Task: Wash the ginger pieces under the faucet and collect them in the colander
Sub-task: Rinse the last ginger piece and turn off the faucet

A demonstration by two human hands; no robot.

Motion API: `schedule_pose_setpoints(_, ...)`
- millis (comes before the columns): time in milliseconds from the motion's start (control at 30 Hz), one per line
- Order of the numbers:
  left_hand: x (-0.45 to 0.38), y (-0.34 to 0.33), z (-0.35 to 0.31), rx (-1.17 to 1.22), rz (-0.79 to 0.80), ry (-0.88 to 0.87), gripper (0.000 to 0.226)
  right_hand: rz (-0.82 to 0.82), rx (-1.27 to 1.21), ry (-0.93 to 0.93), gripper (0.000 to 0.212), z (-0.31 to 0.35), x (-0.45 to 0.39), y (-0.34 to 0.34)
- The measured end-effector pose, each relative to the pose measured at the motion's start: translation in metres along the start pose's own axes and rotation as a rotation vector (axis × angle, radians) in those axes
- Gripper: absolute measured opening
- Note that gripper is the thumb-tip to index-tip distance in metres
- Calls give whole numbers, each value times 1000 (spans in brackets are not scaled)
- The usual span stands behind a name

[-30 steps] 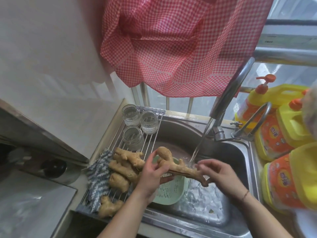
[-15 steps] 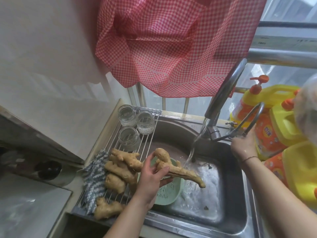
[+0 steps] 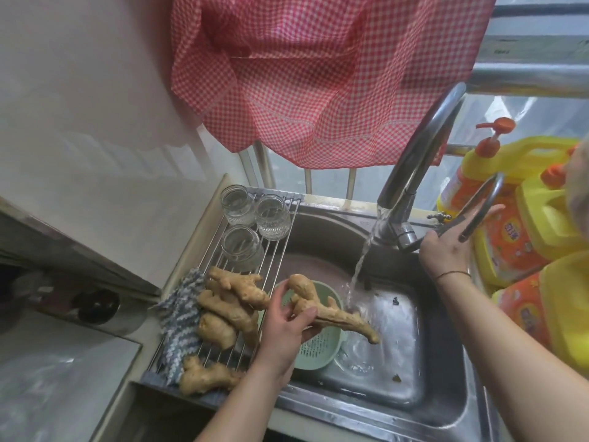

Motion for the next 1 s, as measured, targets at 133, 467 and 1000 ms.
schedule_pose_setpoints(133,-3,10,10,-166,-70,13,65,-151,-164,-65,105,-17,14,4)
schedule_pose_setpoints(467,-16,28,34,-98,-138,105,59,753,-82,-629,47,-113,176,-118)
schedule_pose_setpoints(1000,-16,31,54,-36,-88,264,56,976,-196,-761,12,-117,205,-129)
Point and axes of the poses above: each hand's wrist, its own x-axis away from the middle knuckle, its own y-axis out of the back of the hand, z = x × y, the point moved 8 cm from there along -x, towards the middle knuckle, and after that the axes turned 12 degrees about y, right-handed, at the moved point
